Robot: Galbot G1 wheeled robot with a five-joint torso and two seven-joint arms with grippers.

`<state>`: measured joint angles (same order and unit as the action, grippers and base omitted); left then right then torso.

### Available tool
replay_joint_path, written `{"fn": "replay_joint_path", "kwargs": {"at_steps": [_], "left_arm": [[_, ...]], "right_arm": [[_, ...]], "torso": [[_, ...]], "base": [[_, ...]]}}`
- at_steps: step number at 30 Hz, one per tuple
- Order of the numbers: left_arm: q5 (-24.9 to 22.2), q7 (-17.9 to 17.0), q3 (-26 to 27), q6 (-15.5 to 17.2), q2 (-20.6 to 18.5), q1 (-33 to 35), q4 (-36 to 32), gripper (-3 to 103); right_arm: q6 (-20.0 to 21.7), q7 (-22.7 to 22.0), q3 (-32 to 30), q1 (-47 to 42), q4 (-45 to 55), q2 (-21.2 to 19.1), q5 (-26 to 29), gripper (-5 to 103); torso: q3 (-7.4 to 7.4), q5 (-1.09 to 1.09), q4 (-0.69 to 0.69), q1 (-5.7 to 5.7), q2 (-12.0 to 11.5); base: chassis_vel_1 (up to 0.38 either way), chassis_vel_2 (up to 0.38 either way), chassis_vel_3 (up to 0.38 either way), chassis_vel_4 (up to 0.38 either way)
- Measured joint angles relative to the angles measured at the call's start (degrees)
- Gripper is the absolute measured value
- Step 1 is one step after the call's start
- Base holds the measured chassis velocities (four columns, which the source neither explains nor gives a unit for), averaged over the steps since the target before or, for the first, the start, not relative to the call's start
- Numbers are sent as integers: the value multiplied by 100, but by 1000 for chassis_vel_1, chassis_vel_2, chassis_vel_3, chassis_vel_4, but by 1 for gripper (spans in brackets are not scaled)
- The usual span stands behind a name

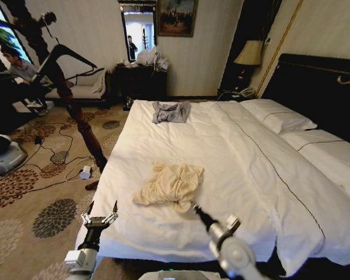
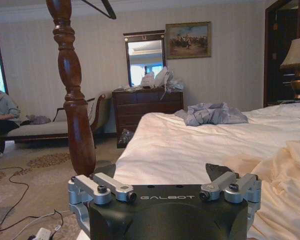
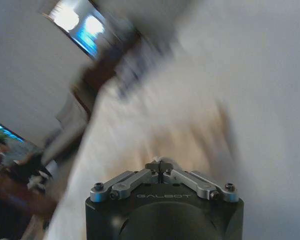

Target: Pick up the clothes from the bed and hang them on the clothes hanger.

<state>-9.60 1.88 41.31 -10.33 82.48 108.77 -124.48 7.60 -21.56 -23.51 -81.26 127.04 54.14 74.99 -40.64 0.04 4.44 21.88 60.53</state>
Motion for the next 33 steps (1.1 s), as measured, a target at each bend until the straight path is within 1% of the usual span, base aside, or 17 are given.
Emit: {"fn": "replay_joint_path", "kwargs": {"at_steps": [2,4,5,7,8,9,10,12,15,16,18,19,28,30,31,32,33], "left_arm": [[0,0,-3,0,6,1,-2,100],[1,1,-7,-2,16,2,0,100],[1,1,-7,-2,16,2,0,100],[1,0,-4,-8,25,3,15,100],[0,0,1,-11,27,3,25,100],[-3,-1,10,-18,29,2,53,100],[-3,-1,10,-18,29,2,53,100],[-6,-2,17,-26,25,0,84,100],[-9,-5,19,-30,15,-30,155,100],[-9,-5,19,-30,15,-30,155,100],[-9,-6,10,-30,11,-53,196,100],[-9,-6,6,-30,8,-59,215,100],[-8,-8,-28,-26,0,-128,328,100],[-9,-8,-28,-25,-2,-132,341,100],[-9,-8,-25,-25,-9,-134,349,100],[-10,-8,-21,-24,-14,-136,352,100],[-10,-8,-19,-21,-19,-142,352,100]], "right_arm": [[-26,224,-424,518,117,-402,257,0],[-93,444,-779,1104,255,-664,642,0],[-93,444,-779,1104,255,-664,642,0],[-203,756,-1063,1485,482,-798,1032,0],[-231,865,-1107,1509,555,-798,1065,0],[-269,1084,-1098,1423,676,-735,909,0],[-269,1084,-1098,1423,676,-735,909,0],[-271,1266,-951,1060,689,-588,457,0],[-313,1469,-541,77,339,-248,-693,0],[-313,1469,-541,77,339,-248,-693,0],[-427,1603,-333,-351,52,-55,-1281,0],[-466,1639,-267,-476,-43,19,-1440,0],[-612,1807,-96,-859,-268,261,-1763,0],[-601,1838,26,-1058,-295,268,-2016,-3],[-509,1748,112,-1147,-372,267,-2252,2],[-384,1587,185,-1201,-456,267,-2473,2],[-196,1283,291,-1243,-572,267,-2719,8]], "torso": [[0,-2,1,0,0],[0,-2,-1,0,0],[0,-2,-1,0,0],[0,-6,-2,0,0],[0,-5,0,1,0],[0,-5,1,0,0],[0,-5,1,0,0],[1,-4,0,0,0],[1,-2,4,-1,0],[1,-2,4,-1,0],[1,-2,4,-1,0],[1,-2,3,-1,0],[1,-4,0,-1,0],[1,-5,2,-1,1],[2,-5,1,-1,1],[1,-4,2,-1,1],[1,-4,2,-1,1]], "base": [[0,0,0,0],[0,0,0,0],[0,0,0,0],[0,0,0,0],[0,0,0,0],[0,0,0,0],[0,0,0,0],[0,0,0,0],[0,0,0,0],[0,0,0,0],[0,0,0,0],[0,0,0,0],[0,0,0,0],[0,0,0,0],[0,0,0,0],[0,0,0,0],[0,0,0,0]]}}
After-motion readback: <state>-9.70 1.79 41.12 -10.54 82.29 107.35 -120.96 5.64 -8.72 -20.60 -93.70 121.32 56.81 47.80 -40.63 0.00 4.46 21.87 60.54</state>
